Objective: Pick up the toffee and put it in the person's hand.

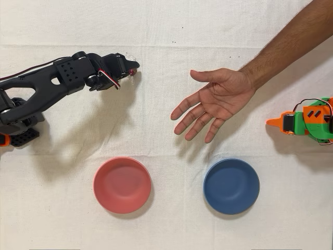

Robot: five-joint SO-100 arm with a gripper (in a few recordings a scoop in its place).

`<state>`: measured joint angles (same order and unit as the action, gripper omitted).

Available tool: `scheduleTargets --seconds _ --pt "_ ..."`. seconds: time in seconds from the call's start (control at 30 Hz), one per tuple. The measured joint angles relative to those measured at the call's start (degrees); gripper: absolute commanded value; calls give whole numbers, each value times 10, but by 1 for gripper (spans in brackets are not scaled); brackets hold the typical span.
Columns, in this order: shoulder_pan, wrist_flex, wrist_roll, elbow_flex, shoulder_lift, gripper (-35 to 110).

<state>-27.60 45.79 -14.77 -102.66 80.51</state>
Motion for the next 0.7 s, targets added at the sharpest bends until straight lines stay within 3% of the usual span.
scheduleTargets --seconds 0.7 --pt "-10 10 5 76 -71 26"
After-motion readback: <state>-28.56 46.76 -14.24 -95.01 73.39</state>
